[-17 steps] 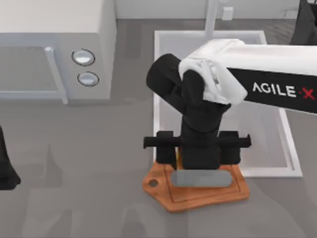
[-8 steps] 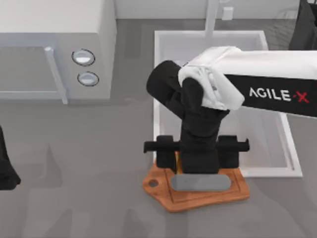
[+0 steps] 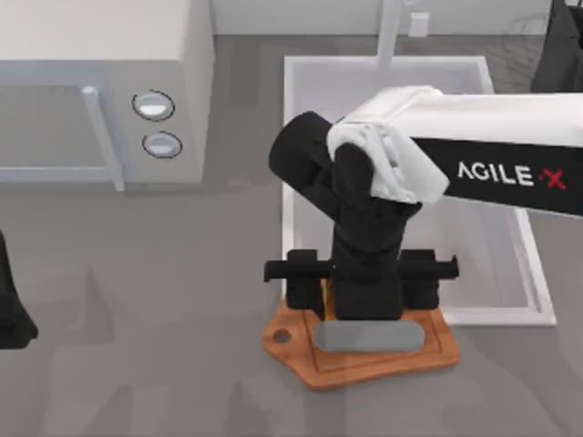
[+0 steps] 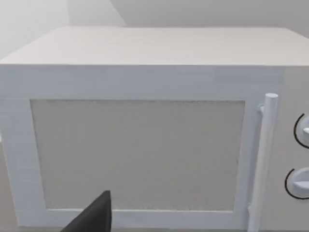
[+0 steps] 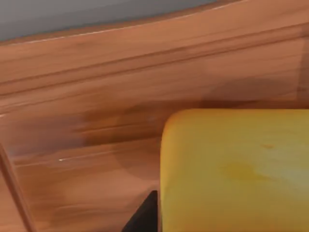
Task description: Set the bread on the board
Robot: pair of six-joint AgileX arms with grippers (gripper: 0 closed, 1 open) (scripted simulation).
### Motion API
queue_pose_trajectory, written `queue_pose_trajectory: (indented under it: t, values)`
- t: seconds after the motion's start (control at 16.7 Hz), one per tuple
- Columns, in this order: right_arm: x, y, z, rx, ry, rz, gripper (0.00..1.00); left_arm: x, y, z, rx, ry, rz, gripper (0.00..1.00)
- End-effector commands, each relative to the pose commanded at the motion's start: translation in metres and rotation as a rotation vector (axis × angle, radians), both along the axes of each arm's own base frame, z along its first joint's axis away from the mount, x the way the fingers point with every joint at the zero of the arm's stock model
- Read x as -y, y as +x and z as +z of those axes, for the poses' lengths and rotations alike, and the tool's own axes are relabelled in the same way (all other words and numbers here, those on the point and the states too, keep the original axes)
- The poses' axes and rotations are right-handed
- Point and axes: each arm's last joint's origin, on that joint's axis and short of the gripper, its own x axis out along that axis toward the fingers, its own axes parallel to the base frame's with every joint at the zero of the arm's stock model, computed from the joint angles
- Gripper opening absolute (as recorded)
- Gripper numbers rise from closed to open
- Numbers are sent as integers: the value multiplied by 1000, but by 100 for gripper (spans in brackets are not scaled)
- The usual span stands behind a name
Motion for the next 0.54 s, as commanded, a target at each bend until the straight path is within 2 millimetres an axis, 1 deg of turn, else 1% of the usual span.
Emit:
queue_pose_trajectory:
  t: [0.18, 0.24, 0.54]
  values:
    - [0, 0, 0, 0, 0, 0, 98, 0, 0, 0, 0, 0, 0, 100]
    - [0, 0, 0, 0, 0, 0, 100, 0, 0, 0, 0, 0, 0, 100]
    - [0, 0, 0, 0, 0, 0, 100, 0, 0, 0, 0, 0, 0, 100]
